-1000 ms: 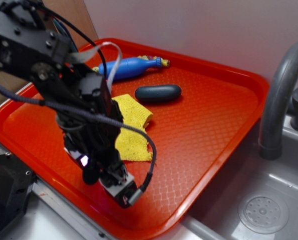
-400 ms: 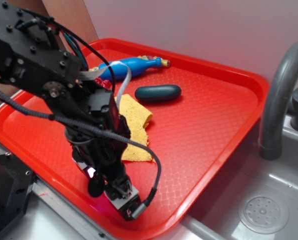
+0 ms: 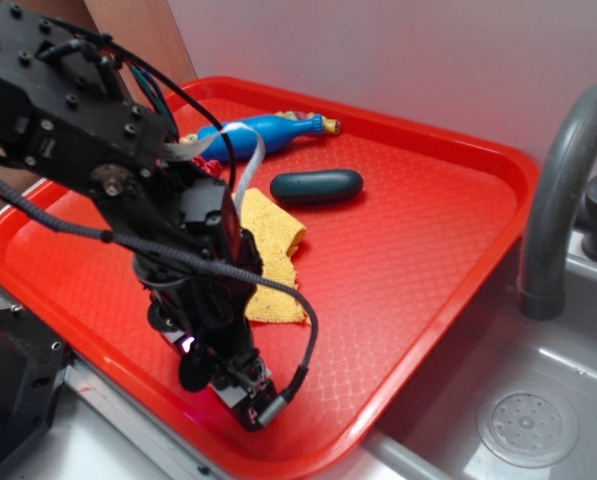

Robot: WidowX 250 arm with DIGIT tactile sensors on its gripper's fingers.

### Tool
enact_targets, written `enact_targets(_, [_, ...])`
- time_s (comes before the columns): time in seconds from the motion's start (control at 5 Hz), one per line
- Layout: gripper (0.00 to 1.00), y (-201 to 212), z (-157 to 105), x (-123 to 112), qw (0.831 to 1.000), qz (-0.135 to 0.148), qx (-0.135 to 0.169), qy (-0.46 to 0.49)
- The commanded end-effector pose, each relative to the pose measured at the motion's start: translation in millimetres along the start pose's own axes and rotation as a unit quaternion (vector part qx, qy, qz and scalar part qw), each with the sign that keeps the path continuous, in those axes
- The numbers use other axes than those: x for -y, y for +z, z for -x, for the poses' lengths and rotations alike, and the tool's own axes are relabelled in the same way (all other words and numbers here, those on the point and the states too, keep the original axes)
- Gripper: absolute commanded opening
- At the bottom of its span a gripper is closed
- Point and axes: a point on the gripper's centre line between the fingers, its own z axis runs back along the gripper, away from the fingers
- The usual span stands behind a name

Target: Grab the yellow duck.

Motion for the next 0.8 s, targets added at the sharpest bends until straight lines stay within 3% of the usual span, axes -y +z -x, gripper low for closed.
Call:
enact_targets(0.0, [0.00,41,-6,-14,0.999,-0.015,-0.005,0.034])
enact_targets(0.2, [0.00,82,-8,-50,0.995,-0.021,0.018,0.096])
enact_targets(0.4, [0.00,98,-16,-87,0.990,-0.013,0.011,0.143])
enact_targets(0.6, [0.00,132,-23,-121,0.984,-0.002,0.037,0.174])
